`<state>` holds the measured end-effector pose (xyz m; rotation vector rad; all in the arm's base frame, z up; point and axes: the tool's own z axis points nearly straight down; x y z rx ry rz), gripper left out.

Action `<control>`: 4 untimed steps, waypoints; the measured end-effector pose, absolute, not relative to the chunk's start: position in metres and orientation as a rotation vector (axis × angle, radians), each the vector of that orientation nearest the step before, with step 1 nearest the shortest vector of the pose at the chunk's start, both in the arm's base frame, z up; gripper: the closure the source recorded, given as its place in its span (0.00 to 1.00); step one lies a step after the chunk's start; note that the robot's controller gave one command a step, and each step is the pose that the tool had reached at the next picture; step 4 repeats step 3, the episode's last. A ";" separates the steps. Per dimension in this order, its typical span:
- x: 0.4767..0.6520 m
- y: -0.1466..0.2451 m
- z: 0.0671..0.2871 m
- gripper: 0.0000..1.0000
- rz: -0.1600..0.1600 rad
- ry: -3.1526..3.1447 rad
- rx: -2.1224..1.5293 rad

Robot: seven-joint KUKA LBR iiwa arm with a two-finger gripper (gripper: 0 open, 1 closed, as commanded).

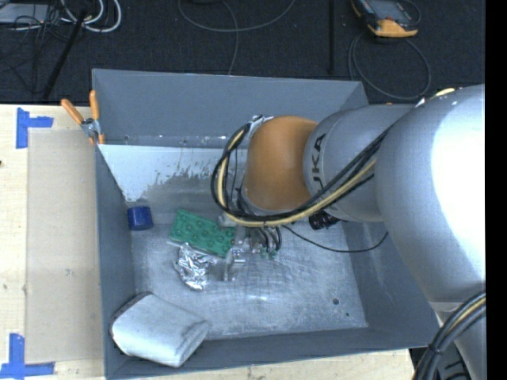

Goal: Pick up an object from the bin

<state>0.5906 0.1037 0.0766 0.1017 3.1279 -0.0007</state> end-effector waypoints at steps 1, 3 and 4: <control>0.594 0.104 0.080 1.00 0.005 3.113 0.103; 0.614 0.123 0.252 1.00 0.003 3.131 0.071; 0.614 0.123 0.252 1.00 0.003 3.131 0.071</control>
Offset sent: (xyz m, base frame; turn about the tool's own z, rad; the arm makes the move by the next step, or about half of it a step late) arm 0.0000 0.0000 0.0000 0.0000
